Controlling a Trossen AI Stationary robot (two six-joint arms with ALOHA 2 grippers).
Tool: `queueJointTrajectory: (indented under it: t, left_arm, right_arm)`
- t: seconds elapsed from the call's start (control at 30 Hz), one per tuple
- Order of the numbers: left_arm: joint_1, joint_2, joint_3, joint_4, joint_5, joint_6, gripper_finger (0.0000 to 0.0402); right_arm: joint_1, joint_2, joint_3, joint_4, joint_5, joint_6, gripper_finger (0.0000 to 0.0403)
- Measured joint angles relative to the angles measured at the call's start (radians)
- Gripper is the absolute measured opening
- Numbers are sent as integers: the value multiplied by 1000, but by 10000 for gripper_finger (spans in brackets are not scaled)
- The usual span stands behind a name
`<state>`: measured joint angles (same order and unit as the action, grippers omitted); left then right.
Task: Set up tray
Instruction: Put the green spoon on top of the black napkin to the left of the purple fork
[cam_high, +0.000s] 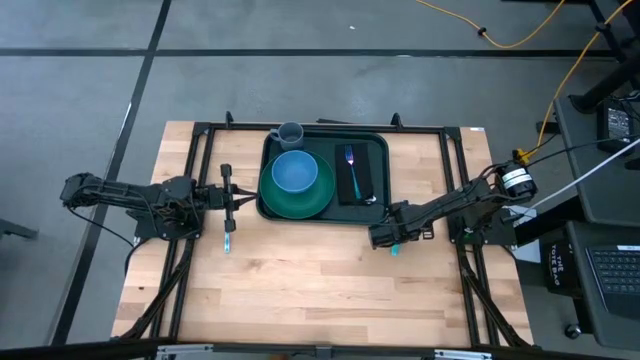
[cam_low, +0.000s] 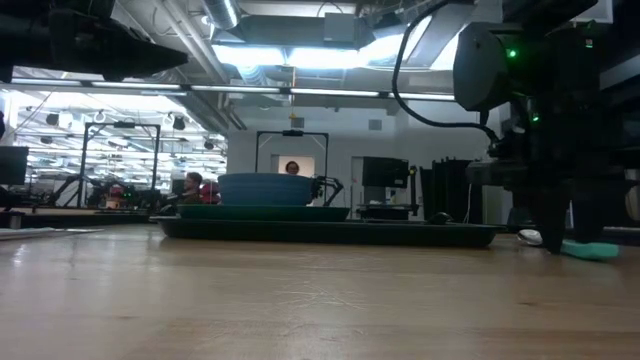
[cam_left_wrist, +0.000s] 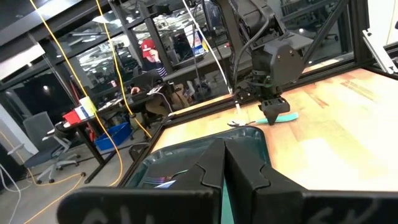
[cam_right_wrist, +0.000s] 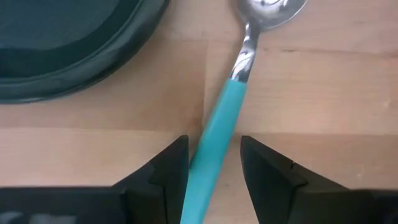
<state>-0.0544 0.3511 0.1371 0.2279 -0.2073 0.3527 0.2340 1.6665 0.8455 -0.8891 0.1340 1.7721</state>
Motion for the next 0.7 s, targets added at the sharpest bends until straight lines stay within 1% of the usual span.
queueJointTrajectory:
  t: [0.37, 0.47, 0.53, 0.7]
  left_arm:
    - [0, 0, 0, 0, 0, -1, 3]
    - [0, 0, 0, 0, 0, 0, 5]
    - [0, 0, 0, 0, 0, -1, 5]
    - [0, 0, 0, 0, 0, -2, 3]
  right_arm:
    - [-3, -8, -3, -15, 25, -4, 149]
    - [-4, -8, -5, -6, 95, -3, 149]
    - [-9, -8, -5, -5, 120, -4, 149]
    - [-29, -13, -26, 14, 65, -4, 149]
